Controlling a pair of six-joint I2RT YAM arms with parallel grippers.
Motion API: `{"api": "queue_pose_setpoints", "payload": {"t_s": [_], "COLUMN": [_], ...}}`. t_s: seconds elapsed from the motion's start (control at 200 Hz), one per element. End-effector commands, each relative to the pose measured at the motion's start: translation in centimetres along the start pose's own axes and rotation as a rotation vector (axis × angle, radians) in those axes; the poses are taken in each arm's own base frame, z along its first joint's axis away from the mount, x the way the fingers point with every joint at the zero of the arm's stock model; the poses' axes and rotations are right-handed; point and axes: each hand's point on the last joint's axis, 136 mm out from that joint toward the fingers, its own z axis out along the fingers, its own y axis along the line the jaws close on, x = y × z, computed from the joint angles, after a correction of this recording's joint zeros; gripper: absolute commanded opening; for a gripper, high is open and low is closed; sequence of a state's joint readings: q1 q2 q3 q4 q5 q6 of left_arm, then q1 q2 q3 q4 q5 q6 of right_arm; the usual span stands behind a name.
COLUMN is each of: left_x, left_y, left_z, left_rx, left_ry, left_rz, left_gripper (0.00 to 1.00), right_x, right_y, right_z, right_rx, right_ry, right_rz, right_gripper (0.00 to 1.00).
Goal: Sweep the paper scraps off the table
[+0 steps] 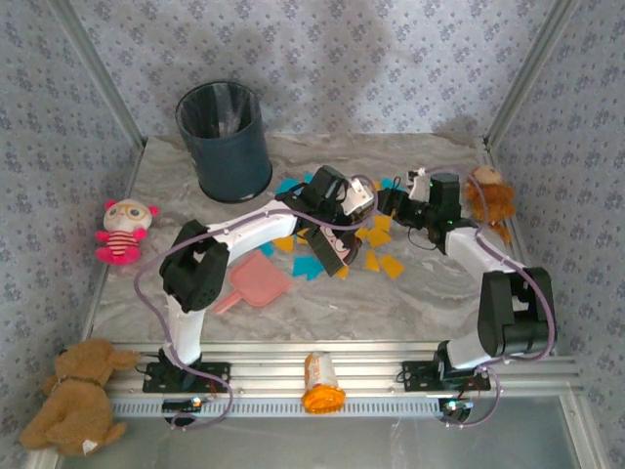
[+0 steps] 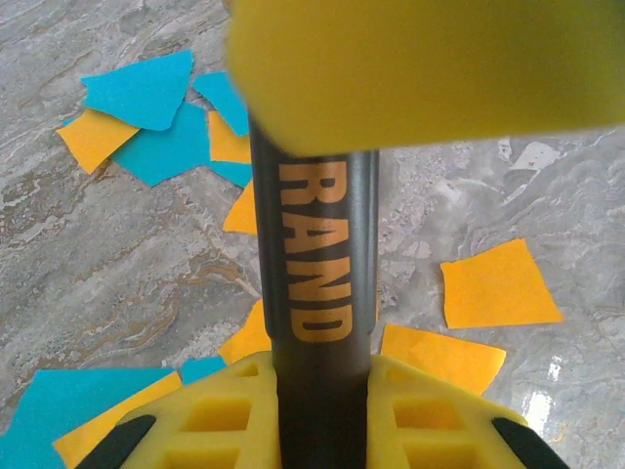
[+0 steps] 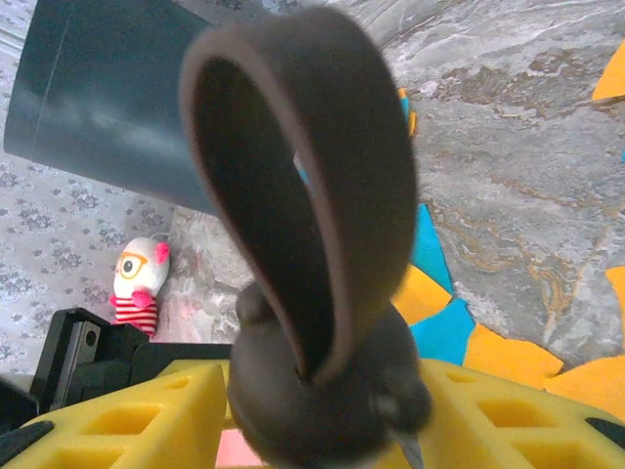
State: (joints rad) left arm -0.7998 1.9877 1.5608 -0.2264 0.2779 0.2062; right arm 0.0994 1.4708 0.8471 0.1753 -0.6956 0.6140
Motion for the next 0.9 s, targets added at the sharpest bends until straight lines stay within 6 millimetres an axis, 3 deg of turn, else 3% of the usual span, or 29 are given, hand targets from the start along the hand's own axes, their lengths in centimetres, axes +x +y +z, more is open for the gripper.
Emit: {"api": "queue_pose_setpoints", "payload": {"t_s": [0.0, 0.655, 0.894], "left_x": [-3.4, -3.8, -3.7], "left_y": [-0.8, -0.7, -0.6], "left_z": [-2.2, -2.2, -2.2], "left_rx": [0.012, 0.0, -0.005], "left_ry": [-0.102, -0.112, -0.108], "left_rz": [0.06, 0.083, 0.083], "left_gripper": [0.19, 0.19, 0.19], "right_x": [-0.4, 1.8, 1.8], "right_y": [1.1, 1.6, 1.3], "right_z": [0.7, 3.5, 3.8], "right_rx": [-0.039, -0.072, -0.052], "right_ry": [0.015, 0.142, 0.132], "right_rz": [-0.01, 0.01, 0.013], "right_gripper": [0.54, 0.49, 0.37]}}
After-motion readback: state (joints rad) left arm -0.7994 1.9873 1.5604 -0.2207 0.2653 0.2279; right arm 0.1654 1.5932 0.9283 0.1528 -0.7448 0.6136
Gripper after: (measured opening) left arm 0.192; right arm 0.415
